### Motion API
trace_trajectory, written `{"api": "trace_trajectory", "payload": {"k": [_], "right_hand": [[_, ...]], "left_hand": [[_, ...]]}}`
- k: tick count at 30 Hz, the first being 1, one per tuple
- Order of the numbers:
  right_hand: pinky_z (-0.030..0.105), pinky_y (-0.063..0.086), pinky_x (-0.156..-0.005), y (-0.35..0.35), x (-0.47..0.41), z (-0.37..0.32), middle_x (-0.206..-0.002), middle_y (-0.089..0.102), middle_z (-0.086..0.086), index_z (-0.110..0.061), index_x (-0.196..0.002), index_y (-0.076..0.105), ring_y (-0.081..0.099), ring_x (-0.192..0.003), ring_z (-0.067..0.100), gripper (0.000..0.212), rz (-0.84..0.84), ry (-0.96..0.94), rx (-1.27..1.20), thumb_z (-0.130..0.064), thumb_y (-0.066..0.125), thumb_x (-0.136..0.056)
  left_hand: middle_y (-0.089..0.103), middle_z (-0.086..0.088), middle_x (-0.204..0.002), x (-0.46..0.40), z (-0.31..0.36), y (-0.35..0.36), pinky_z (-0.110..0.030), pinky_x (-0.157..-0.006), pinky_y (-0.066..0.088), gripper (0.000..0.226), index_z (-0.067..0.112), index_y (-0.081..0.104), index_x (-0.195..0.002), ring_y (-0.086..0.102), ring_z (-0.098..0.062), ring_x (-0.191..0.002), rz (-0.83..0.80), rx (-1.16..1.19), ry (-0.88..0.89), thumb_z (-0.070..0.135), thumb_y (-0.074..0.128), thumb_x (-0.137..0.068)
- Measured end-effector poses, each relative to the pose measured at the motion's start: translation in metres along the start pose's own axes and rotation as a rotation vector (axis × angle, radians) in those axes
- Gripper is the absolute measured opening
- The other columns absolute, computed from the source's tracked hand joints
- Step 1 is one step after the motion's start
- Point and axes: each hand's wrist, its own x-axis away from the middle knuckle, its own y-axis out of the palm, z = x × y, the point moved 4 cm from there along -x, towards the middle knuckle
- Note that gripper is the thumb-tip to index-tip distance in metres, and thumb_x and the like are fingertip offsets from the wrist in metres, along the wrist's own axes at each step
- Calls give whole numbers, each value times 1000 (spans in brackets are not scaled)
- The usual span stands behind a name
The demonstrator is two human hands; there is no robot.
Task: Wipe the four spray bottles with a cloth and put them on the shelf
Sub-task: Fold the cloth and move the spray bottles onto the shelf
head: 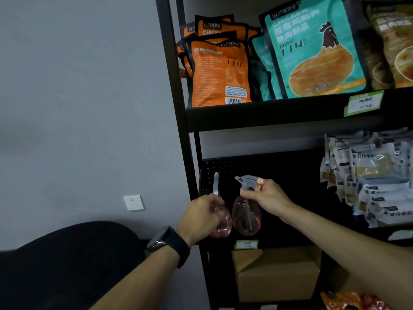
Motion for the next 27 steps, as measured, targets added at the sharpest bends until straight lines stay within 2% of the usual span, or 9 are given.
{"api": "trace_trajectory", "payload": {"k": [3,5,9,11,14,18,20,22,27], "right_hand": [[18,37,-55,4,-7,10,-68,58,-8,-21,-83,62,55,-62,4,13,19,18,29,-27,73,-85],[18,32,-52,8,-11,17,-61,48,-9,-25,-69,51,46,-54,4,27,23,29,39,-26,73,-85],[22,38,-58,18,-17,28,-70,56,-5,-17,-85,65,54,-65,9,13,6,36,43,-27,73,-84],[23,44,-65,21,-18,31,-80,65,-1,-18,-94,68,61,-74,12,15,7,41,35,-26,74,-84],[22,40,-60,23,-21,37,-70,58,-6,-23,-82,64,55,-65,8,10,15,46,41,-26,74,-83],[20,36,-57,22,-23,41,-64,50,-10,-25,-72,56,49,-60,5,21,22,71,22,-26,74,-84],[22,43,-64,20,-23,41,-73,60,-7,-22,-82,64,57,-70,7,13,18,81,15,-28,75,-82],[27,49,-77,17,-23,42,-87,69,-4,-20,-95,69,64,-83,11,20,-3,90,9,-31,77,-80],[34,50,-94,15,-23,41,-97,73,-4,-23,-103,70,66,-95,13,27,-48,105,-8,-30,78,-79]], "left_hand": [[69,7,-114,-3,-6,4,-29,-86,56,24,20,67,-116,66,-9,-97,-13,8,-16,23,65,-92],[69,7,-111,-5,-10,6,-30,-82,57,22,20,68,-113,68,-11,-92,-16,14,-16,23,65,-92],[70,7,-105,-7,-16,8,-25,-75,57,18,19,68,-110,70,-12,-85,-18,2,-21,21,64,-92],[70,5,-105,-9,-19,9,-25,-76,57,18,19,68,-110,69,-12,-87,-20,7,-29,21,63,-93],[69,4,-107,-12,-23,11,-25,-79,56,20,19,68,-111,67,-11,-92,-18,14,-34,22,64,-92],[69,6,-108,-13,-27,15,-25,-81,56,20,20,68,-111,66,-10,-95,-19,21,-44,23,64,-92],[69,6,-109,-13,-27,16,-28,-83,57,21,21,68,-112,66,-11,-96,-20,30,-54,23,64,-91],[69,5,-110,-13,-27,16,-29,-84,57,20,21,68,-111,66,-11,-97,-21,29,-55,23,64,-92],[69,5,-111,-12,-22,10,-26,-83,56,22,21,68,-113,66,-11,-96,-24,27,-54,23,65,-91]]}}
